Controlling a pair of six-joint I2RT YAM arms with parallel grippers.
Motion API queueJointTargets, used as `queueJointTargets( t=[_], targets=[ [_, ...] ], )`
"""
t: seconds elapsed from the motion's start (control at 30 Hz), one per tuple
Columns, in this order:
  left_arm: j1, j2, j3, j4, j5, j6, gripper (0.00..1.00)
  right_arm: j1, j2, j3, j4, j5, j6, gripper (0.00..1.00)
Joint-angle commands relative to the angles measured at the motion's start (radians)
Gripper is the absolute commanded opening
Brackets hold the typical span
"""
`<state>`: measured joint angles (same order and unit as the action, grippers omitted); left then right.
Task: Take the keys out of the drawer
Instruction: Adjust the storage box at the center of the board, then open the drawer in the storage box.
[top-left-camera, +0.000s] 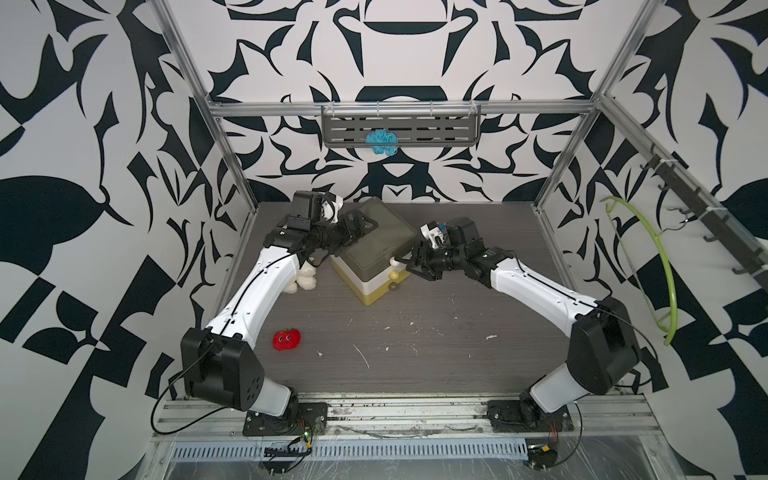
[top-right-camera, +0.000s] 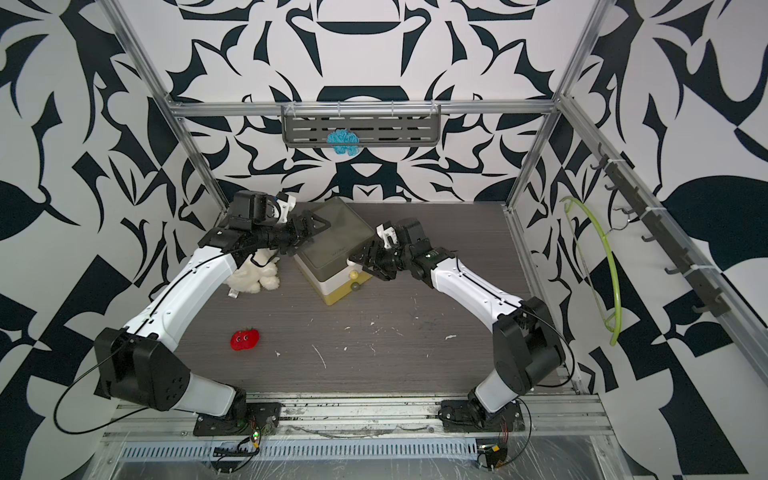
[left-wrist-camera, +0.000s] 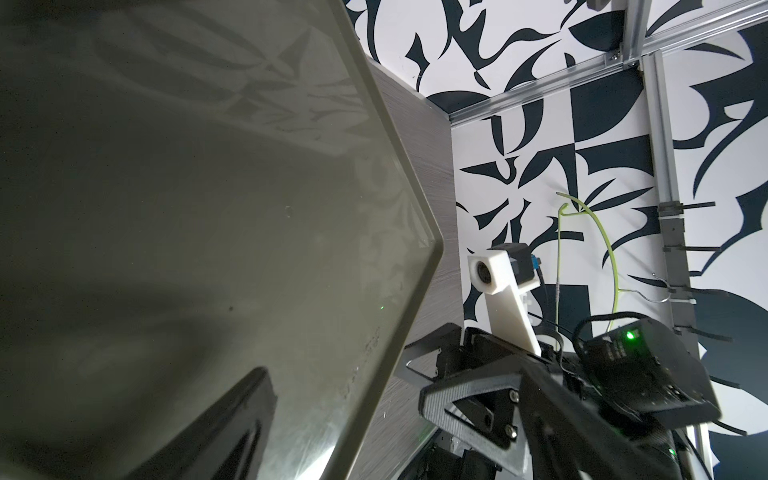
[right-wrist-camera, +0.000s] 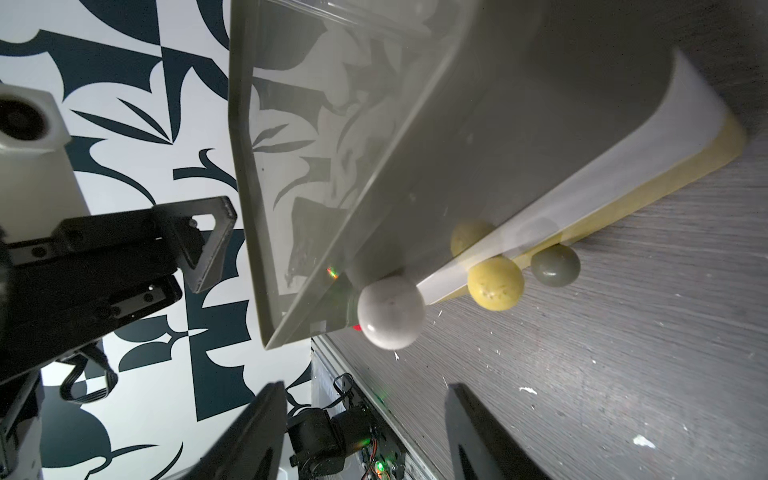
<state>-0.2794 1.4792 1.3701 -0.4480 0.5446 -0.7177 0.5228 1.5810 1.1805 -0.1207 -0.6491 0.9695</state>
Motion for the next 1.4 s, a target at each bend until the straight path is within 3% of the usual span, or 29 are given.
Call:
queueJointTargets(
  t=[0.0,0.93,1.37],
  targets=[
    [0.0,0.011,-0.018,0.029,0.025,0.005,0.97,-0.002,0.003,-0.011,0.073,-0.013,0.013,0.64],
    [0.0,0.027,-0.058,0.025,0.033,0.006,0.98,0.02,0.136,-0.007,0.277,-0.032,0.08,0.48],
    [-0.001,0.016,-0.078,0.025,0.026,-0.003,0.98,0.02,0.131,-0.06,0.394,-0.041,0.116,0.29]
  ],
)
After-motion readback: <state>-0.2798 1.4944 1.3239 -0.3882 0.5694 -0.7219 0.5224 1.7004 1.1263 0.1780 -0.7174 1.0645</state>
